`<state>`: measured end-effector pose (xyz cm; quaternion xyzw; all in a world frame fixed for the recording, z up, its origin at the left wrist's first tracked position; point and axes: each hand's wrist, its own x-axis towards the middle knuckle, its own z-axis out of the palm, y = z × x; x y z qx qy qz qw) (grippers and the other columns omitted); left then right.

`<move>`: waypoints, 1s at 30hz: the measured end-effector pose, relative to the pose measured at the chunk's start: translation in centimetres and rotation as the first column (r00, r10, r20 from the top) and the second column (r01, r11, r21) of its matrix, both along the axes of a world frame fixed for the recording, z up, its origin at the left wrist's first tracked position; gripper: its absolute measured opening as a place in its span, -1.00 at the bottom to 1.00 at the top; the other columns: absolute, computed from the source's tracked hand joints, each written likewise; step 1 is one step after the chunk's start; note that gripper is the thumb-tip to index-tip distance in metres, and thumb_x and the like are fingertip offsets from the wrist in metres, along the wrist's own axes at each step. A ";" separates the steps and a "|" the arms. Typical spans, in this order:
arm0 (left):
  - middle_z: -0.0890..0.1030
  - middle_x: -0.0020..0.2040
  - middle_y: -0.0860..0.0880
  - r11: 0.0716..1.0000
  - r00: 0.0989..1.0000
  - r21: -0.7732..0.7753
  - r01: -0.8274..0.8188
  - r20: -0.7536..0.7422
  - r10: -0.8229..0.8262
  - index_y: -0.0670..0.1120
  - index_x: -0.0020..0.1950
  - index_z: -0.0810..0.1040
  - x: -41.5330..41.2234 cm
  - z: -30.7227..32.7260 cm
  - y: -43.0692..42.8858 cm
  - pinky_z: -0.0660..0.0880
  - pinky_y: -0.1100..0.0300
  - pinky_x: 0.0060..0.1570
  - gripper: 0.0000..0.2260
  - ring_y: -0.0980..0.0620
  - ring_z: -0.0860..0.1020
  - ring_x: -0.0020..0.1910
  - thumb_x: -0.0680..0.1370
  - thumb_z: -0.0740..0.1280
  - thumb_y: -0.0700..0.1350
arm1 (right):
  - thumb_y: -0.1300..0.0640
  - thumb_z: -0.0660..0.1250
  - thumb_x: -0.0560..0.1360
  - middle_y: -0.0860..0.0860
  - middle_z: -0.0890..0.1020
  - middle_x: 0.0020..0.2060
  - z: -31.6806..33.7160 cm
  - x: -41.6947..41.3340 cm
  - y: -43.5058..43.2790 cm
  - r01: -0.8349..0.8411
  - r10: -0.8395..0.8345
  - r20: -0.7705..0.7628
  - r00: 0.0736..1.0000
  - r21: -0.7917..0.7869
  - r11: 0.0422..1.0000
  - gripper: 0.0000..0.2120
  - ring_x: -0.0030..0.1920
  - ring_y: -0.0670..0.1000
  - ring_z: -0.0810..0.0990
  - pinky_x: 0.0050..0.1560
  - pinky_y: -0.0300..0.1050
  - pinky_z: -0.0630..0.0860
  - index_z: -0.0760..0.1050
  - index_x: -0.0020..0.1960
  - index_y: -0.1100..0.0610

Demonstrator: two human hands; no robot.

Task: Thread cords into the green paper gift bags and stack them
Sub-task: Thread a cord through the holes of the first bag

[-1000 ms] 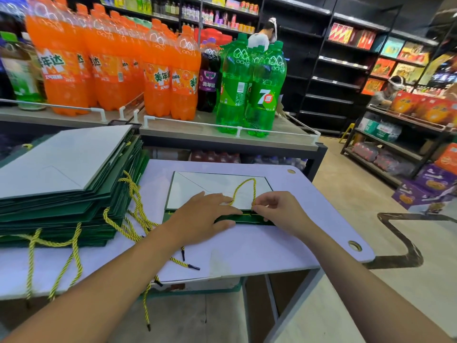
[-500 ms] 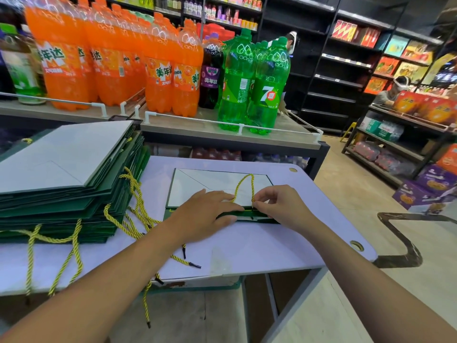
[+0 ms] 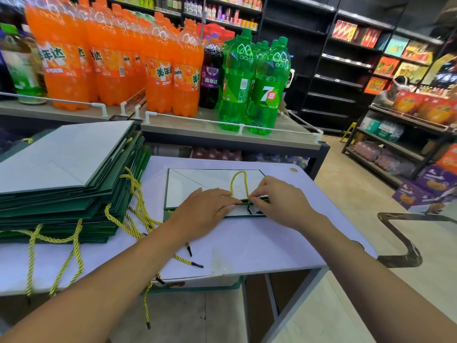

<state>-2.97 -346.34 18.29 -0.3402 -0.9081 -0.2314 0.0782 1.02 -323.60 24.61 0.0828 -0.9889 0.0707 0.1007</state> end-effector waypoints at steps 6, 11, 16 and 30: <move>0.51 0.40 0.27 0.994 1.000 0.106 -0.011 0.017 0.009 0.21 0.44 0.51 -0.5 -0.6 -0.1 0.21 0.01 0.44 -0.64 0.23 0.41 0.39 0.73 0.04 0.15 | -0.05 0.33 0.55 -0.08 0.51 -0.39 -0.4 2.0 -1.0 0.049 -0.192 -0.311 0.931 -0.416 0.908 -0.78 -0.36 -0.05 0.49 -0.33 -0.01 0.47 0.52 -0.27 -0.08; 0.53 0.39 0.26 0.985 1.000 0.168 -0.022 0.013 0.020 0.20 0.43 0.52 -0.6 -0.4 0.0 0.20 0.09 0.38 -0.65 0.24 0.42 0.37 0.73 0.07 0.13 | 0.03 0.37 0.57 0.01 0.66 -0.46 -0.9 3.2 -2.9 0.228 -0.218 0.097 0.971 -0.650 0.725 -0.79 -0.50 0.01 0.61 -0.37 -0.18 0.54 0.67 -0.20 0.06; 0.54 0.37 0.26 0.981 1.000 0.195 -0.023 0.009 0.021 0.21 0.42 0.52 -0.8 -0.6 0.0 0.24 -0.04 0.43 -0.63 0.25 0.43 0.36 0.72 0.04 0.17 | 0.16 0.36 0.62 0.04 0.64 -0.42 -1.7 2.4 -4.4 0.283 -0.151 0.243 0.958 -0.881 0.380 -0.85 -0.53 -0.07 0.52 -0.51 -0.28 0.37 0.68 -0.04 0.18; 0.59 0.34 0.21 0.971 0.999 0.235 -0.033 -0.024 0.039 0.16 0.37 0.58 -0.7 -0.8 -0.2 0.29 -0.14 0.45 -0.61 0.18 0.48 0.36 0.70 0.05 0.18 | 0.21 0.38 0.55 0.00 0.59 -0.47 -1.6 1.7 -4.4 0.395 -0.131 0.373 0.918 -0.858 0.328 -0.86 -0.55 -0.11 0.45 -0.53 -0.29 0.35 0.59 -0.18 0.19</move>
